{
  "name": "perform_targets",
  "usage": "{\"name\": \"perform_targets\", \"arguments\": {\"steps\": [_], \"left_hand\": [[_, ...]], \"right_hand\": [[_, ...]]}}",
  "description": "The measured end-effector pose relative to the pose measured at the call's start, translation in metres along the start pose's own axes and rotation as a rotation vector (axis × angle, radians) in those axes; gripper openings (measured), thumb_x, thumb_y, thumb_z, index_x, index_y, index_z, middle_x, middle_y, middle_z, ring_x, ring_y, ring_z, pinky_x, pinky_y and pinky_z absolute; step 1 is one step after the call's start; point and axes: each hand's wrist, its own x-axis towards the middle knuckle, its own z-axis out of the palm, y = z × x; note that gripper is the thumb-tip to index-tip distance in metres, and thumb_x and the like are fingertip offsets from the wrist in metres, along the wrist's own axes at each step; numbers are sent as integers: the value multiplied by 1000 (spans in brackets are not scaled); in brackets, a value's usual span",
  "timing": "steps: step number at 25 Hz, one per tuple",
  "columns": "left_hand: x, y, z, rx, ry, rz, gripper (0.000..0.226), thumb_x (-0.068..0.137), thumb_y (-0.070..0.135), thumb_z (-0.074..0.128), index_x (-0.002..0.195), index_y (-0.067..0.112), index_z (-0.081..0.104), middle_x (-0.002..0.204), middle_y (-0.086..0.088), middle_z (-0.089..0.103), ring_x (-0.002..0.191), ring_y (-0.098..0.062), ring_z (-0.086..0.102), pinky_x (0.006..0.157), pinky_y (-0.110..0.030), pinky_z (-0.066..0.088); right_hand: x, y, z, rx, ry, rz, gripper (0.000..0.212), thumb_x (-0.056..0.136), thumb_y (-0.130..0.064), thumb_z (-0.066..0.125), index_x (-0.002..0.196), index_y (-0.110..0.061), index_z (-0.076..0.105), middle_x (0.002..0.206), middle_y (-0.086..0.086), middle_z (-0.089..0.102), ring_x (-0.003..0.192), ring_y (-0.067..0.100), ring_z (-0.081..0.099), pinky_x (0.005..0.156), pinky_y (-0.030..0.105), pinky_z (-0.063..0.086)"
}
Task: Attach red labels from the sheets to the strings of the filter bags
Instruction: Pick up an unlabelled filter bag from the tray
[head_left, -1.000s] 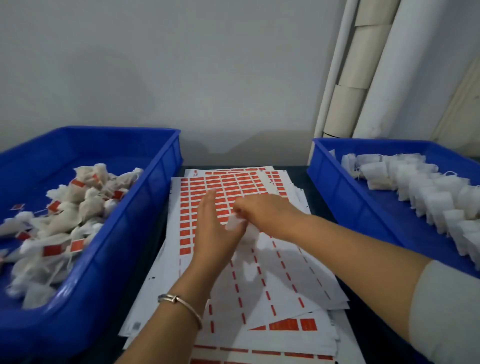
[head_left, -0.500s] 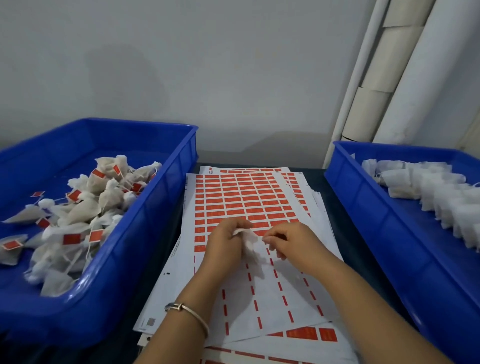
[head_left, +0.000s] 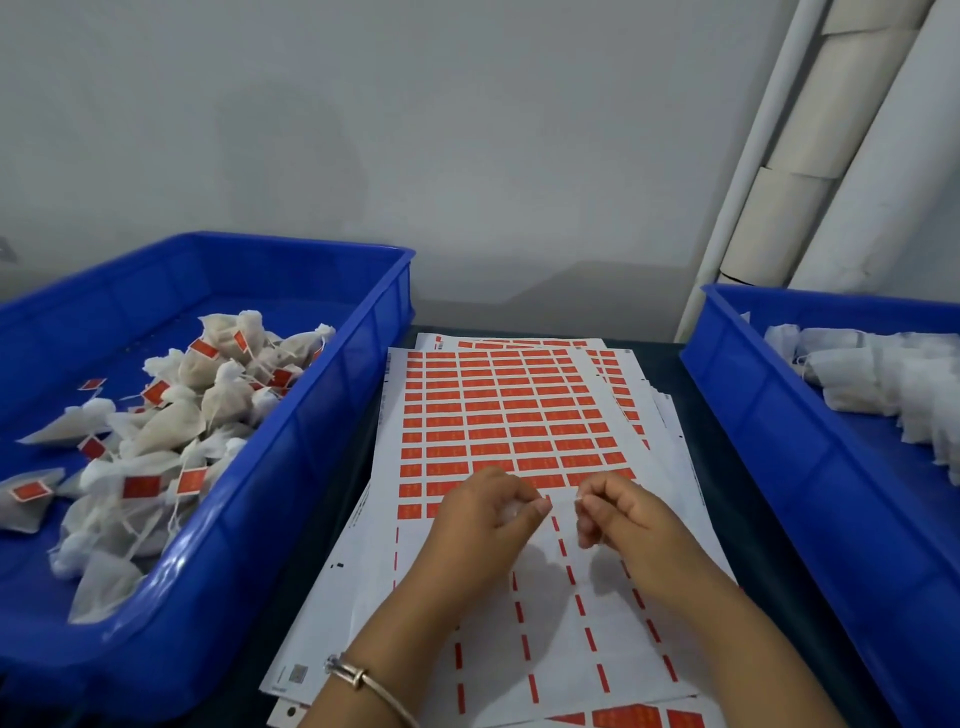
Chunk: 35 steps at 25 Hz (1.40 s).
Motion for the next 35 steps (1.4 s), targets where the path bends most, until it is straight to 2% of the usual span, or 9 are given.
{"name": "perform_targets", "arguments": {"steps": [5, 12, 15, 20, 23, 27, 29, 32, 35], "left_hand": [[-10, 6, -3, -38, -54, -32, 17, 87, 39, 61, 70, 41, 57, 85, 29, 54, 88, 2, 53, 69, -7, 39], [-16, 19, -6, -566, -214, -266, 29, 89, 21, 59, 67, 33, 73, 83, 17, 68, 91, -9, 59, 70, -17, 42], [-16, 17, -4, -740, -148, -346, 25, 87, 19, 62, 67, 29, 73, 90, 12, 71, 100, -15, 59, 79, -24, 46], [-16, 15, -5, -856, -77, -338, 11, 72, 35, 64, 74, 27, 72, 95, 5, 71, 101, -19, 63, 86, -35, 51], [-15, 17, -2, -775, 6, -341, 10, 72, 36, 64, 76, 31, 72, 87, 10, 71, 94, -17, 63, 73, -27, 55], [-10, 15, 0, -771, 99, -390, 14, 82, 36, 60, 78, 28, 72, 82, 17, 69, 89, -11, 62, 63, -15, 44], [-5, 10, -4, -850, 137, -469, 17, 85, 39, 58, 80, 29, 72, 81, 17, 70, 93, -13, 61, 72, -22, 46], [0, 4, -9, -1177, 133, -604, 17, 89, 34, 58, 93, 23, 70, 84, 7, 73, 86, -14, 68, 81, -33, 52], [4, 0, -12, -1262, 212, -709, 19, 89, 29, 60, 102, 15, 62, 77, 0, 73, 63, -11, 70, 57, -25, 52]], "right_hand": [[-1, 2, -4, 314, 35, -2, 24, 101, -20, 39, 86, -14, 57, 66, -4, 59, 66, 12, 60, 70, 16, 51], [2, 2, 6, 106, 254, -71, 11, 95, -28, 51, 88, -28, 60, 75, -17, 64, 76, -2, 62, 58, 7, 47], [2, 3, 8, 182, 368, -36, 8, 90, -38, 54, 97, -32, 55, 98, -23, 60, 91, 4, 60, 71, 13, 47], [-8, -4, 20, 100, -67, -55, 51, 69, -79, 48, 102, -41, 57, 97, -35, 61, 96, -2, 60, 73, 8, 48], [-5, -1, 37, -91, -72, 53, 51, 75, -55, 69, 120, -46, 47, 116, -31, 50, 103, -2, 52, 86, 18, 46], [-5, -4, 43, -106, 31, 115, 3, 91, -40, 56, 89, -39, 55, 84, -31, 58, 80, 0, 60, 54, 3, 41], [-6, -3, 36, 42, 14, 138, 13, 93, -42, 54, 85, -36, 63, 76, -29, 63, 80, -1, 62, 51, 3, 42], [-7, -6, 28, 359, -45, 219, 20, 98, -28, 49, 91, -24, 68, 78, -16, 69, 81, 8, 65, 74, 18, 55], [-8, -8, 22, 686, -168, 249, 14, 94, -13, 49, 91, -9, 62, 61, 4, 58, 58, 14, 58, 93, 47, 52]]}}
